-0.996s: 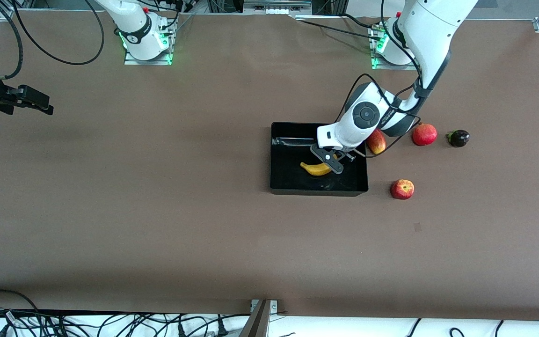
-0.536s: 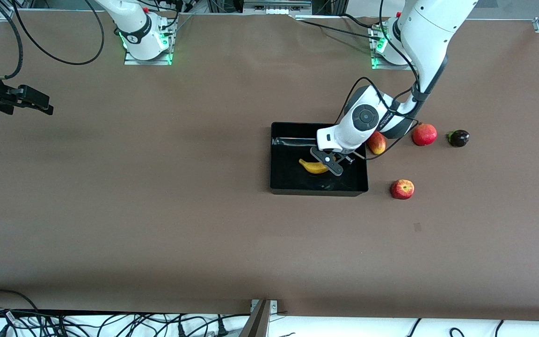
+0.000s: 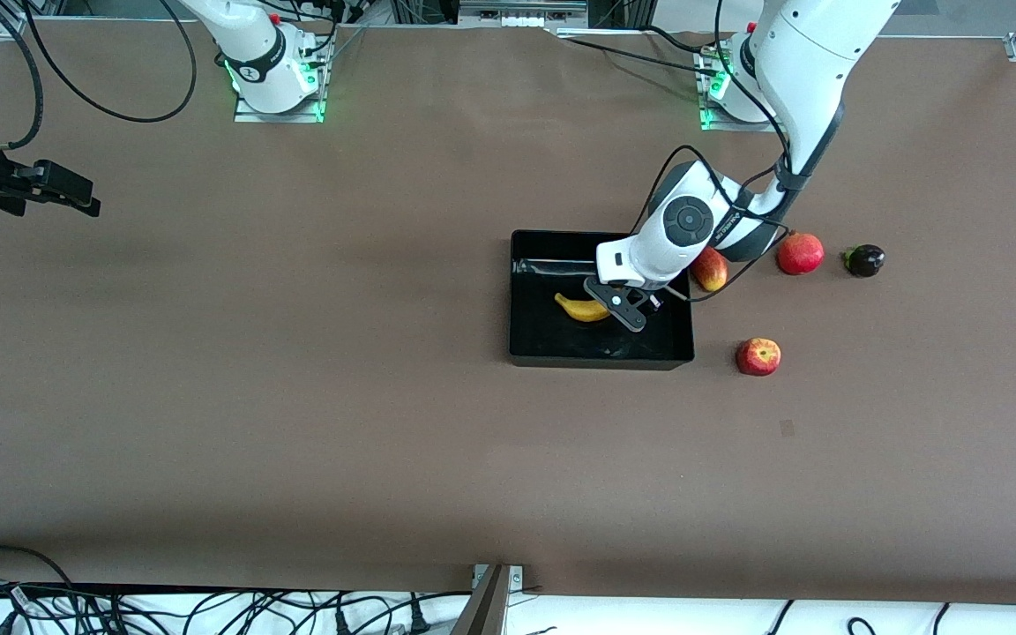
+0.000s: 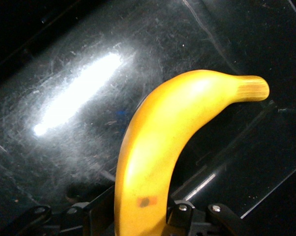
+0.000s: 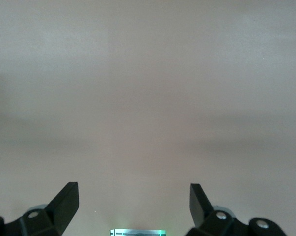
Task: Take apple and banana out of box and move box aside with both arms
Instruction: 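Lift the banana out of the tray and carry it toward the apple, then lower the banana by the apple while the right gripper grasps the tray rim, then drag the tray with the right gripper while the left gripper withdraws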
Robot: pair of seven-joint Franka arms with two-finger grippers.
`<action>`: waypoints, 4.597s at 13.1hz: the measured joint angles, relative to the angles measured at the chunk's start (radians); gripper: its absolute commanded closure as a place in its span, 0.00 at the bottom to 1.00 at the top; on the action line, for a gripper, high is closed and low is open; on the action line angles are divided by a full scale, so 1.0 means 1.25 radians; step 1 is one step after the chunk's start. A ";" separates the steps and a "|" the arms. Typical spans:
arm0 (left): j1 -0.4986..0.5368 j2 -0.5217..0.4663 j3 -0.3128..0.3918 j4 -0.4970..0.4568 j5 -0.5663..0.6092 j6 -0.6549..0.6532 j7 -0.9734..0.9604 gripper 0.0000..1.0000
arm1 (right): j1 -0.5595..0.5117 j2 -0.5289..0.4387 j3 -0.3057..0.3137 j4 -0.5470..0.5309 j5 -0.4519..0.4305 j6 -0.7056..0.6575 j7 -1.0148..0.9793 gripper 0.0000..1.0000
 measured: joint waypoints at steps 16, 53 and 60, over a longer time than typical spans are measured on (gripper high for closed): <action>0.299 -0.209 0.011 0.061 -0.030 -0.305 0.228 1.00 | 0.008 0.003 0.008 -0.001 0.005 -0.002 -0.005 0.00; 0.415 -0.319 0.055 0.151 -0.016 -0.440 0.483 0.00 | 0.615 0.379 -0.247 -0.007 0.196 0.373 0.315 1.00; 0.314 -0.450 0.057 0.251 -0.016 -0.747 0.061 0.00 | 0.499 0.342 -0.468 -0.200 0.225 0.373 -0.083 1.00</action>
